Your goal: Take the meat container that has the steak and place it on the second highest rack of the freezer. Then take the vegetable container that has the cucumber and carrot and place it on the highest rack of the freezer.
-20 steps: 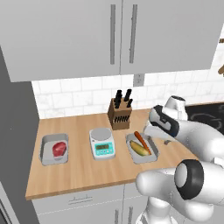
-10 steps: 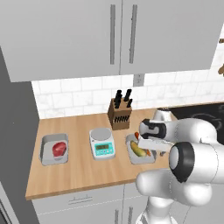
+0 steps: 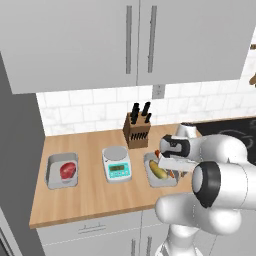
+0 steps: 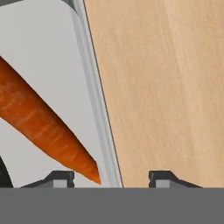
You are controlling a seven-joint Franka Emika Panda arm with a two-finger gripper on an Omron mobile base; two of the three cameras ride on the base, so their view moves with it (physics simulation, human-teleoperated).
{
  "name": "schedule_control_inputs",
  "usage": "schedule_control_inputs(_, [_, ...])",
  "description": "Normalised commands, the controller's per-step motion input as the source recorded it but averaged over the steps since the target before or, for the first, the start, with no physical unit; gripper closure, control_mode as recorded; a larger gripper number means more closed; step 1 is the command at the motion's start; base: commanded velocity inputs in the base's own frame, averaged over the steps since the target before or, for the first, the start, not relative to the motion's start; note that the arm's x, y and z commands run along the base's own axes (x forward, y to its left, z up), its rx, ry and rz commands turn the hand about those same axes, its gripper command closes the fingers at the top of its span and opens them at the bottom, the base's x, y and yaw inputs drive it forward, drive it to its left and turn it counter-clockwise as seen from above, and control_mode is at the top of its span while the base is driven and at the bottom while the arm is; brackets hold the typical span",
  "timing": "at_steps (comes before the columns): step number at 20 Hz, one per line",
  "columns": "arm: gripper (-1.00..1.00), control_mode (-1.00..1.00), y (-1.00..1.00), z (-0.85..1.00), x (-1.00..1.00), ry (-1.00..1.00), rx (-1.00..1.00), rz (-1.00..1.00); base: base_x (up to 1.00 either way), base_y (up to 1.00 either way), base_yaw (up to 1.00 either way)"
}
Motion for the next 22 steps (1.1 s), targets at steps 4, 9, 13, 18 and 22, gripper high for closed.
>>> schedule_control_inputs(4, [1.0, -1.0, 0.0, 0.0, 0.0, 0.0, 0.0, 0.0, 0.0, 0.0, 0.0])
schedule_control_inputs(9, [1.0, -1.0, 0.0, 0.0, 0.0, 0.0, 0.0, 0.0, 0.0, 0.0, 0.0])
schedule_control_inputs(13, [1.0, -1.0, 0.04, -0.11, -0.06, 0.01, -0.03, 0.0, 0.0, 0.0, 0.0])
schedule_control_inputs(18, [1.0, -1.0, 0.02, 0.62, -0.53, -0.23, 0.04, -0.1, 0.0, 0.0, 0.0])
schedule_control_inputs(22, [1.0, -1.0, 0.07, 1.0, -0.88, -0.38, 0.04, -0.17, 0.0, 0.0, 0.0])
